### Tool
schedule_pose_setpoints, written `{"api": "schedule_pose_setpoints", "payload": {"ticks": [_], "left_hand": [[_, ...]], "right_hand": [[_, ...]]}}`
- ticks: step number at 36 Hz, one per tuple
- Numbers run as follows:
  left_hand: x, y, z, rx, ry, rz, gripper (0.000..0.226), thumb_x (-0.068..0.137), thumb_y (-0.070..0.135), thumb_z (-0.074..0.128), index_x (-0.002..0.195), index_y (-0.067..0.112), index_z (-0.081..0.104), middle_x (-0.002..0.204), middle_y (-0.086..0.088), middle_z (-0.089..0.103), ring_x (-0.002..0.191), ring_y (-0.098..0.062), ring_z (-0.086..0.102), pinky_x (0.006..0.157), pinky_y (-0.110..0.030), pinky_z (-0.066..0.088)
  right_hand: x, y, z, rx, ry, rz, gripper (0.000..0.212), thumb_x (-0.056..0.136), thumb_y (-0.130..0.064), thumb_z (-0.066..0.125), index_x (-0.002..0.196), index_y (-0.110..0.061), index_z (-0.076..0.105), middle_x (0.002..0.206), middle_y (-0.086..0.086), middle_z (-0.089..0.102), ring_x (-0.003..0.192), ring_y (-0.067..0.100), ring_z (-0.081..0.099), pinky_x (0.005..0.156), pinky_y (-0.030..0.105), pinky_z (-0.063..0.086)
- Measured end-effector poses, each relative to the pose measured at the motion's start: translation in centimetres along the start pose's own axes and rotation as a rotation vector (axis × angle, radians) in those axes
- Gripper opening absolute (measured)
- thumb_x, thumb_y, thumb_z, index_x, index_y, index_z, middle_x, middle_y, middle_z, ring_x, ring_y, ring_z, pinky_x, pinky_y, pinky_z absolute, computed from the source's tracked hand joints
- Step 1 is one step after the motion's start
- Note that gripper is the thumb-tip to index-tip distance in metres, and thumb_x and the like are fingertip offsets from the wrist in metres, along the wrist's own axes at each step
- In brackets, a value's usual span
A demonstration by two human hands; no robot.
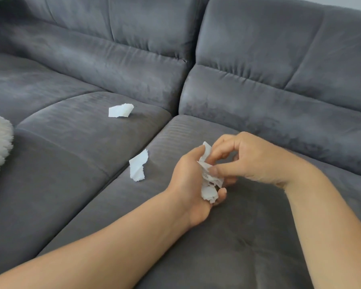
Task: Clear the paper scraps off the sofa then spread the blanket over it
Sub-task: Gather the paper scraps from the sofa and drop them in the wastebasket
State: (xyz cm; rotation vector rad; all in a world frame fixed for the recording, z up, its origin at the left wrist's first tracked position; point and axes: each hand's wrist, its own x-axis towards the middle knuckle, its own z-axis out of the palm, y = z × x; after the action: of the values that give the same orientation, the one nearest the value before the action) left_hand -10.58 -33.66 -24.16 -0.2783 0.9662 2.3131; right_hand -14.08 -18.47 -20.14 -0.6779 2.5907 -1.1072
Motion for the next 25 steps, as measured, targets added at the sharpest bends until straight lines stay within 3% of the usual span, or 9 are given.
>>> {"api": "schedule_pose_setpoints", "payload": {"ticks": [3, 6, 9, 12, 15, 17, 19, 21, 25], "left_hand": [[-0.3, 0.7, -0.1, -0.041, 0.035, 0.018, 0.026, 0.098, 0.03, 0.048, 0.105, 0.015, 0.068, 0.073, -0.003, 0.066, 0.055, -0.014, 0.061, 0.038, -0.016, 0.037], [-0.8, 3.0, -0.3, -0.106, 0.026, 0.074, 0.009, 0.09, 0.015, 0.054, 0.093, 0.014, 0.062, 0.075, -0.004, 0.065, 0.052, -0.014, 0.06, 0.037, -0.016, 0.035], [-1.5, 7.3, -1.6, -0.125, 0.007, 0.295, 0.011, 0.091, 0.014, 0.053, 0.099, 0.012, 0.06, 0.071, -0.003, 0.065, 0.055, -0.014, 0.06, 0.037, -0.016, 0.035], [-2.0, 11.7, -4.1, -0.105, 0.067, 0.515, 0.01, 0.091, 0.013, 0.054, 0.102, 0.013, 0.054, 0.072, -0.003, 0.061, 0.056, -0.014, 0.057, 0.037, -0.017, 0.033], [-1.7, 14.3, -7.5, -0.113, 0.2, 0.568, 0.011, 0.093, 0.012, 0.051, 0.104, 0.013, 0.051, 0.075, -0.004, 0.056, 0.056, -0.013, 0.053, 0.038, -0.016, 0.029], [-1.3, 15.1, -9.6, -0.147, 0.254, 0.528, 0.009, 0.092, 0.008, 0.048, 0.099, 0.013, 0.047, 0.077, -0.004, 0.053, 0.059, -0.013, 0.05, 0.039, -0.015, 0.026], [-0.8, 15.4, -11.0, -0.159, 0.27, 0.489, 0.008, 0.091, 0.005, 0.047, 0.092, 0.013, 0.047, 0.077, -0.004, 0.054, 0.06, -0.013, 0.05, 0.039, -0.014, 0.026], [0.0, 15.2, -11.3, -0.108, 0.26, 0.477, 0.008, 0.092, 0.005, 0.048, 0.093, 0.013, 0.05, 0.075, -0.004, 0.057, 0.057, -0.013, 0.052, 0.038, -0.015, 0.027], [1.0, 13.4, -11.0, 0.038, 0.267, 0.393, 0.019, 0.09, 0.007, 0.052, 0.109, 0.01, 0.057, 0.078, -0.007, 0.061, 0.056, -0.016, 0.057, 0.037, -0.017, 0.033]], "right_hand": [[0.1, 0.5, -0.4, 0.14, 0.208, -0.03, 0.01, 0.085, -0.038, 0.077, 0.091, -0.03, 0.08, 0.097, -0.005, 0.075, 0.088, 0.007, 0.069, 0.081, 0.028, 0.051], [0.6, 1.2, -0.7, 0.222, 0.494, 0.005, 0.013, 0.086, -0.034, 0.066, 0.087, -0.029, 0.078, 0.09, -0.002, 0.076, 0.084, 0.012, 0.067, 0.076, 0.036, 0.047], [2.3, 0.3, 1.3, -0.095, 0.324, 0.008, 0.016, 0.09, -0.019, 0.072, 0.087, -0.035, 0.077, 0.094, -0.015, 0.073, 0.079, -0.001, 0.065, 0.074, 0.017, 0.046], [5.0, -1.5, 5.4, -0.218, 0.038, -0.027, 0.019, 0.094, -0.024, 0.066, 0.095, -0.038, 0.078, 0.128, -0.032, 0.058, 0.102, -0.011, 0.058, 0.081, 0.007, 0.041], [7.5, -2.3, 8.5, -0.423, -0.081, -0.098, 0.029, 0.098, -0.022, 0.056, 0.117, -0.032, 0.075, 0.148, -0.027, 0.044, 0.132, 0.0, 0.037, 0.104, 0.013, 0.03], [8.4, -2.7, 9.6, -0.489, -0.122, -0.129, 0.033, 0.098, -0.016, 0.052, 0.119, -0.03, 0.073, 0.143, -0.022, 0.052, 0.129, 0.013, 0.04, 0.111, 0.027, 0.032], [8.9, -2.9, 10.2, -0.496, -0.111, -0.174, 0.03, 0.097, -0.012, 0.052, 0.112, -0.027, 0.074, 0.123, -0.021, 0.063, 0.115, 0.017, 0.048, 0.105, 0.034, 0.039], [9.1, -3.1, 10.1, -0.437, 0.015, -0.198, 0.027, 0.095, -0.008, 0.054, 0.106, -0.019, 0.076, 0.11, -0.012, 0.07, 0.104, 0.012, 0.056, 0.096, 0.03, 0.044], [9.9, -4.2, 8.2, -0.209, 0.571, -0.18, 0.022, 0.091, -0.007, 0.059, 0.095, -0.018, 0.077, 0.098, -0.014, 0.068, 0.088, -0.005, 0.059, 0.078, 0.006, 0.039]]}}
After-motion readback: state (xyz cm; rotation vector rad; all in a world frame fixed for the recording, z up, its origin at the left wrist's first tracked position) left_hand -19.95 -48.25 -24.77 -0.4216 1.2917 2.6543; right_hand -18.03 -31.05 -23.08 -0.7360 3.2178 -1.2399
